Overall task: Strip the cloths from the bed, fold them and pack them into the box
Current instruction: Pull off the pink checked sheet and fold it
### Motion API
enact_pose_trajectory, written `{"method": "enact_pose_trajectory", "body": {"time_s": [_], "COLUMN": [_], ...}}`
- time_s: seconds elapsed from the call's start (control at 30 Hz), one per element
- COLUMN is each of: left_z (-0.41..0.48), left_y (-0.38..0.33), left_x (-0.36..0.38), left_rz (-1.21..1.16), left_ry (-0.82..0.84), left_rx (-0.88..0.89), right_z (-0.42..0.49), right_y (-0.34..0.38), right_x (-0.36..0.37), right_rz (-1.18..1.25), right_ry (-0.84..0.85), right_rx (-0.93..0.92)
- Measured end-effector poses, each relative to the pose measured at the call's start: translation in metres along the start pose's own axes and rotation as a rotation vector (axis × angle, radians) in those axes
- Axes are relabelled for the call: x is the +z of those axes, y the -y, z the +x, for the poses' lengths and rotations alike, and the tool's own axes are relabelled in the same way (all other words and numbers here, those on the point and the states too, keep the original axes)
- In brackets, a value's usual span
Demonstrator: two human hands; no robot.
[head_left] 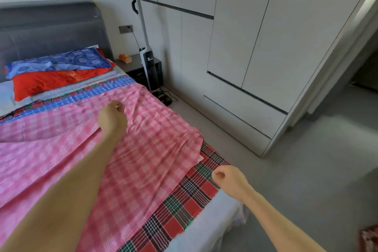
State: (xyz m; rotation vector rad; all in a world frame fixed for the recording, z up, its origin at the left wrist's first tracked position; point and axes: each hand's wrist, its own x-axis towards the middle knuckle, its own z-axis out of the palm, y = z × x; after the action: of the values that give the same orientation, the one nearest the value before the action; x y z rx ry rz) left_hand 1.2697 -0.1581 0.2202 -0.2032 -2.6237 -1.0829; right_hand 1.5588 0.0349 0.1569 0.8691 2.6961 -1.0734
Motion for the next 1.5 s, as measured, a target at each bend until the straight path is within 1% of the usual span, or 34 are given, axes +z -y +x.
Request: {"method": "enact_pose_trajectory", "body": {"time_s": [0.1, 0.17, 0.27, 0.4, 0.5, 0.57, 0.67, 0.73, 0.77, 0.83, 0.87, 0.93, 1.0, 1.13, 1.23, 1.33, 1.43, 1.5], "left_z": [0.003, 0.006, 0.009, 0.012, 0.01, 0.001, -0.008, -0.007, -0.006, -0.006, -0.007, -0.014, -0.023, -0.039, -0.042, -0.047, -0.051, -0.054], "left_y": [-0.042, -0.064, -0.098, -0.138, -0.169, -0.192, -0.206, -0.191, -0.181, -0.157, -0.143, -0.118, -0.093, -0.045, -0.024, -0.01, -0.002, 0.0], "left_x": [0.057, 0.083, 0.123, 0.169, 0.199, 0.219, 0.28, 0.318, 0.329, 0.351, 0.364, 0.379, 0.397, 0.45, 0.483, 0.501, 0.505, 0.501], "left_rz": [-0.002, 0.003, 0.025, -0.021, -0.092, -0.127, -0.044, 0.018, 0.019, -0.044, -0.067, -0.081, -0.099, -0.157, -0.277, -0.373, -0.424, -0.439], "left_ry": [0.077, 0.111, 0.142, 0.132, 0.102, 0.177, 0.359, 0.388, 0.369, 0.275, 0.216, 0.163, 0.184, 0.24, 0.194, 0.154, 0.148, 0.147], "left_rx": [0.049, 0.068, 0.075, 0.033, 0.078, 0.143, 0.159, 0.032, -0.081, -0.32, -0.411, -0.55, -0.641, -0.764, -0.83, -0.84, -0.83, -0.816], "right_z": [0.039, 0.064, 0.107, 0.174, 0.23, 0.267, 0.329, 0.365, 0.379, 0.411, 0.43, 0.455, 0.476, 0.524, 0.559, 0.581, 0.594, 0.598], "right_y": [-0.025, -0.038, -0.064, -0.098, -0.13, -0.149, -0.18, -0.194, -0.198, -0.21, -0.217, -0.228, -0.237, -0.254, -0.261, -0.257, -0.247, -0.247], "right_x": [-0.035, -0.054, -0.078, -0.1, -0.109, -0.11, -0.105, -0.097, -0.093, -0.081, -0.07, -0.049, -0.027, 0.022, 0.062, 0.093, 0.109, 0.119], "right_rz": [-0.009, 0.0, 0.012, 0.015, 0.028, 0.047, 0.027, 0.004, -0.006, -0.009, -0.005, 0.013, 0.019, 0.088, 0.183, 0.37, 0.577, 0.647], "right_ry": [-0.002, -0.024, -0.003, 0.049, 0.096, 0.128, 0.231, 0.295, 0.311, 0.327, 0.344, 0.377, 0.407, 0.438, 0.437, 0.442, 0.512, 0.471], "right_rx": [-0.008, 0.003, 0.02, 0.024, 0.044, 0.074, 0.095, 0.085, 0.088, 0.104, 0.126, 0.172, 0.211, 0.231, 0.268, 0.336, 0.412, 0.442]}}
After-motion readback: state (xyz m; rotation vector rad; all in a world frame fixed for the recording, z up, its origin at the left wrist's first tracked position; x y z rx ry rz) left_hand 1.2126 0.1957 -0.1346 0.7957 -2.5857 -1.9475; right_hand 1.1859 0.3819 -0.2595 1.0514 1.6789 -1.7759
